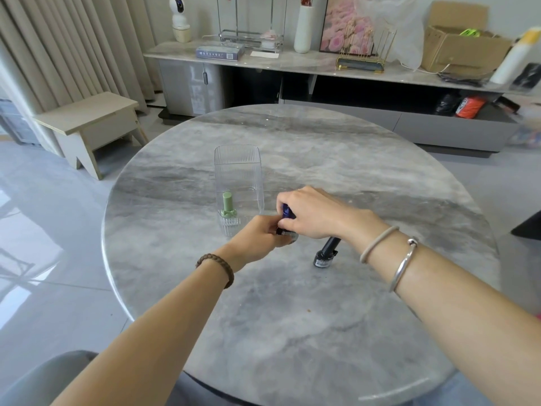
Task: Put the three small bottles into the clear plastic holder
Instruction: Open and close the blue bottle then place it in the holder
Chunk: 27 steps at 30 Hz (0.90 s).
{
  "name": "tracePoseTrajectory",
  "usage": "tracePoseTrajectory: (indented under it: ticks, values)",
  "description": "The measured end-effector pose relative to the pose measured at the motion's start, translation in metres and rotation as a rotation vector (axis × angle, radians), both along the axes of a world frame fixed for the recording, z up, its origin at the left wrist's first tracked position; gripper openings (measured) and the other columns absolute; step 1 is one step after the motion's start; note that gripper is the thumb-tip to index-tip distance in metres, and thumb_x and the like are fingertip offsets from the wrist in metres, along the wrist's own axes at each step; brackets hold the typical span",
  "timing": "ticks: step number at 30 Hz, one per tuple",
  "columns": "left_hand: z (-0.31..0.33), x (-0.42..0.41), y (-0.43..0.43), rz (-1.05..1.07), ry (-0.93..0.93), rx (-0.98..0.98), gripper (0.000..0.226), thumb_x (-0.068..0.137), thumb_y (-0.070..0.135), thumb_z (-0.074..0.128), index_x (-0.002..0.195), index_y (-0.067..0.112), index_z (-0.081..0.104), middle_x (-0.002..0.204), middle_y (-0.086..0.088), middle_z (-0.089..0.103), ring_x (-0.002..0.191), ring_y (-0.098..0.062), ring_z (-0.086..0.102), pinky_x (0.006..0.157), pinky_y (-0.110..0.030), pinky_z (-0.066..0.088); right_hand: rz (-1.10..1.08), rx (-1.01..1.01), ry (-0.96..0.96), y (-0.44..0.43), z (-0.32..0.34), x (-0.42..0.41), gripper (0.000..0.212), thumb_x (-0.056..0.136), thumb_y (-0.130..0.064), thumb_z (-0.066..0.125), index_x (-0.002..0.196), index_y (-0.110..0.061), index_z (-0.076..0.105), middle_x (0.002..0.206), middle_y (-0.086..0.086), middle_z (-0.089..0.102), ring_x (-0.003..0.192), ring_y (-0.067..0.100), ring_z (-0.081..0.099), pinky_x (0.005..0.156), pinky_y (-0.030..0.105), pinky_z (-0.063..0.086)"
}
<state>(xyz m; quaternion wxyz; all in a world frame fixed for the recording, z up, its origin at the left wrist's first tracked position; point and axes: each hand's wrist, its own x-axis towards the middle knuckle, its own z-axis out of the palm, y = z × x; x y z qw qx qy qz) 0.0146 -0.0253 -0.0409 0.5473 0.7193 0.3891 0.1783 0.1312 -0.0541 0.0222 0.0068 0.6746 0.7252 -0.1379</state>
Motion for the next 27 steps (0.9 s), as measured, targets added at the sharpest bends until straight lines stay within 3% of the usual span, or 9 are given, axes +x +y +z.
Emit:
tracePoseTrajectory:
  ticks: [4,7,9,12,14,17,19,22,27]
  values:
    - [-0.004,0.001,0.006,0.118,-0.004,0.098,0.010,0.077,0.013,0.067,0.080,0.004,0.064,0.077,-0.018,0.064,0.074,-0.019,0.050,0.070,-0.032,0.043,-0.091,0.129,0.084,0.005,-0.005,-0.001,0.033,0.089,-0.033,0.056,0.082,-0.001,0.061,0.081,0.016,0.062,0.085,0.035,0.058,0.074,0.038,0.049]
    - [-0.005,0.002,0.006,0.178,-0.047,0.083,0.026,0.069,0.019,0.069,0.087,0.001,0.068,0.093,-0.024,0.072,0.081,-0.020,0.059,0.085,-0.043,0.051,-0.187,0.146,0.049,0.010,-0.001,-0.005,0.052,0.085,-0.038,0.062,0.049,-0.009,0.039,0.053,0.007,0.040,0.069,0.033,0.045,0.056,0.033,0.039]
    - [-0.003,-0.001,0.007,0.151,-0.058,0.043,0.020,0.074,0.012,0.069,0.087,-0.002,0.068,0.088,-0.022,0.071,0.081,-0.019,0.056,0.083,-0.040,0.050,-0.170,0.109,0.062,0.011,0.001,-0.002,0.046,0.081,-0.047,0.064,0.059,-0.009,0.050,0.061,0.005,0.046,0.076,0.032,0.050,0.063,0.034,0.045]
    - [0.001,-0.006,0.010,0.094,-0.067,0.003,0.011,0.078,0.002,0.065,0.088,-0.001,0.067,0.081,-0.012,0.059,0.081,-0.018,0.050,0.080,-0.029,0.044,-0.077,0.019,0.167,0.009,0.005,0.005,0.033,0.081,-0.040,0.067,0.101,-0.015,0.060,0.097,0.005,0.063,0.101,0.026,0.056,0.089,0.038,0.048]
    - [0.002,-0.005,0.011,0.077,-0.064,-0.023,0.020,0.079,0.002,0.064,0.098,-0.002,0.066,0.087,-0.012,0.060,0.085,-0.018,0.053,0.089,-0.033,0.046,-0.035,0.055,0.168,0.011,0.004,0.006,0.014,0.085,-0.033,0.065,0.086,-0.020,0.060,0.092,0.004,0.061,0.099,0.025,0.057,0.087,0.037,0.047]
    - [0.001,-0.002,0.008,0.033,-0.075,-0.050,0.025,0.080,0.002,0.063,0.104,-0.003,0.064,0.091,-0.012,0.059,0.087,-0.019,0.053,0.097,-0.039,0.046,-0.093,0.143,0.079,0.012,-0.001,0.004,0.027,0.090,-0.032,0.055,0.070,-0.015,0.055,0.074,0.007,0.054,0.077,0.029,0.053,0.073,0.039,0.048]
    - [0.002,-0.001,0.007,0.014,-0.056,-0.010,0.022,0.080,0.005,0.064,0.101,0.002,0.066,0.087,-0.012,0.059,0.082,-0.018,0.051,0.083,-0.030,0.047,-0.142,0.232,0.032,0.009,-0.007,0.002,0.030,0.092,-0.025,0.048,0.066,-0.009,0.052,0.068,0.010,0.052,0.069,0.031,0.050,0.064,0.036,0.043]
    - [0.005,-0.002,0.009,0.030,0.013,0.089,0.021,0.078,0.010,0.066,0.099,0.010,0.069,0.080,-0.009,0.060,0.075,-0.016,0.048,0.066,-0.018,0.039,-0.233,0.269,0.064,0.010,-0.009,0.001,0.034,0.092,-0.025,0.047,0.068,-0.003,0.059,0.071,0.013,0.057,0.072,0.032,0.051,0.065,0.032,0.040]
    - [0.015,-0.005,0.008,-0.035,-0.008,-0.080,0.038,0.074,0.014,0.067,0.112,0.016,0.061,0.092,-0.002,0.059,0.078,-0.012,0.051,0.068,-0.018,0.041,-0.203,0.277,0.153,0.015,-0.004,0.005,0.040,0.092,-0.028,0.051,0.078,0.004,0.070,0.070,0.019,0.066,0.070,0.031,0.055,0.069,0.036,0.048]
